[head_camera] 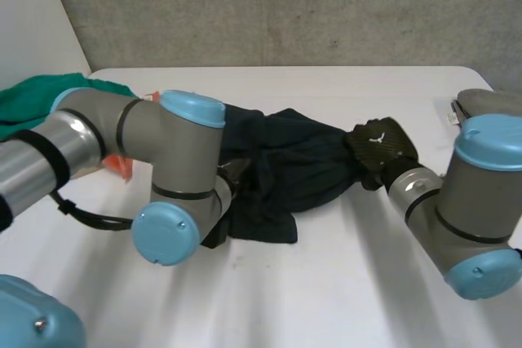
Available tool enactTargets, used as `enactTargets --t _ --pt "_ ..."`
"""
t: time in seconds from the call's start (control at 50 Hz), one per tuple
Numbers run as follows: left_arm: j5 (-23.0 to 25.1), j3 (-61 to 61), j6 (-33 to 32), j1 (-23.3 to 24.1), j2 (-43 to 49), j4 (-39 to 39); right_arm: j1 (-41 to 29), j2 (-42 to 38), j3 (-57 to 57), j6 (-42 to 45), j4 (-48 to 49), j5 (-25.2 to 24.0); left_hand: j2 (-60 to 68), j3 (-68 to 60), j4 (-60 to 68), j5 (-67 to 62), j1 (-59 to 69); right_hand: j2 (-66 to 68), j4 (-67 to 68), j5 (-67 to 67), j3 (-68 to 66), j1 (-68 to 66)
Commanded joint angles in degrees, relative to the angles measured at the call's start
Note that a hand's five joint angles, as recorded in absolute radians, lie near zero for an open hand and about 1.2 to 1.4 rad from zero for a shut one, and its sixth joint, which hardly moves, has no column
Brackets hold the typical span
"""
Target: Fold the laundry.
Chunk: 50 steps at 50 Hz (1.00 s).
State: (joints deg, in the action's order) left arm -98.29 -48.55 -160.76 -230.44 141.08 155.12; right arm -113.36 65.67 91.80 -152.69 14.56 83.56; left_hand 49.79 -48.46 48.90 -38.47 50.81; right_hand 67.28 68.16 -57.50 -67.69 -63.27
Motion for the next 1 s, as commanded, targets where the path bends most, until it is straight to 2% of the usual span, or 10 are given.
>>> enactTargets --t 0.02,0.1,0.18,0.28,0.36,0.5,0.66,0.76,0.84,1.0 --pt "-6.6 4.5 -0.2 -0.3 0.8 -3.3 2.1 4.0 0.7 2.5 -0.4 -0.2 30.2 -31.5 31.1 -31.5 29.2 12.7 11.8 -12.5 -12.3 -16.7" --pt "-10.0 3.8 -3.1 -1.4 -3.2 -5.9 3.4 5.9 0.0 3.9 -2.3 -0.5 30.2 -31.5 31.1 -31.5 29.2 12.7 11.8 -12.5 -12.3 -16.7" --pt "-7.6 -0.2 -8.9 -3.8 -11.0 -7.3 4.6 8.1 -1.4 5.6 -7.1 -1.3 30.2 -31.5 31.1 -31.5 29.2 12.7 11.8 -12.5 -12.3 -16.7" --pt "1.8 -6.5 -26.7 -6.6 -20.8 -8.5 5.8 11.1 -4.7 7.4 -19.0 -4.6 30.2 -31.5 31.1 -31.5 29.2 12.7 11.8 -12.5 -12.3 -16.7" --pt "5.9 -10.1 -40.6 -7.6 -23.6 -9.1 5.8 9.9 -8.0 9.9 -29.6 -8.1 30.2 -31.5 31.1 -31.5 29.2 12.7 11.8 -12.5 -12.3 -16.7" --pt "5.6 -8.6 -53.1 -7.9 -18.4 -7.9 4.4 0.7 -14.6 13.0 -36.0 -8.9 30.2 -31.5 31.1 -31.5 29.2 12.7 11.8 -12.5 -12.3 -16.7" --pt "1.9 13.3 -54.7 -9.0 -8.6 -0.8 2.6 -5.5 -26.7 6.0 -22.2 -1.7 30.2 -31.5 31.1 -31.5 29.2 12.7 11.8 -12.5 -12.3 -16.7" --pt "6.0 31.2 -54.3 -10.3 -8.7 16.2 2.1 -4.6 -34.0 -3.2 4.1 3.3 30.2 -31.5 31.1 -31.5 29.2 12.7 11.8 -12.5 -12.3 -16.7" --pt "10.3 34.0 -50.6 -11.6 -11.3 30.2 1.5 -3.4 -35.7 -5.6 19.2 5.8 30.2 -31.5 31.1 -31.5 29.2 12.7 11.8 -12.5 -12.3 -16.7" --pt "12.6 27.2 -38.4 -14.4 -14.2 26.1 -0.6 -1.6 -33.6 -2.1 14.6 2.2 30.2 -31.5 31.1 -31.5 29.2 12.7 11.8 -12.5 -12.3 -16.7"
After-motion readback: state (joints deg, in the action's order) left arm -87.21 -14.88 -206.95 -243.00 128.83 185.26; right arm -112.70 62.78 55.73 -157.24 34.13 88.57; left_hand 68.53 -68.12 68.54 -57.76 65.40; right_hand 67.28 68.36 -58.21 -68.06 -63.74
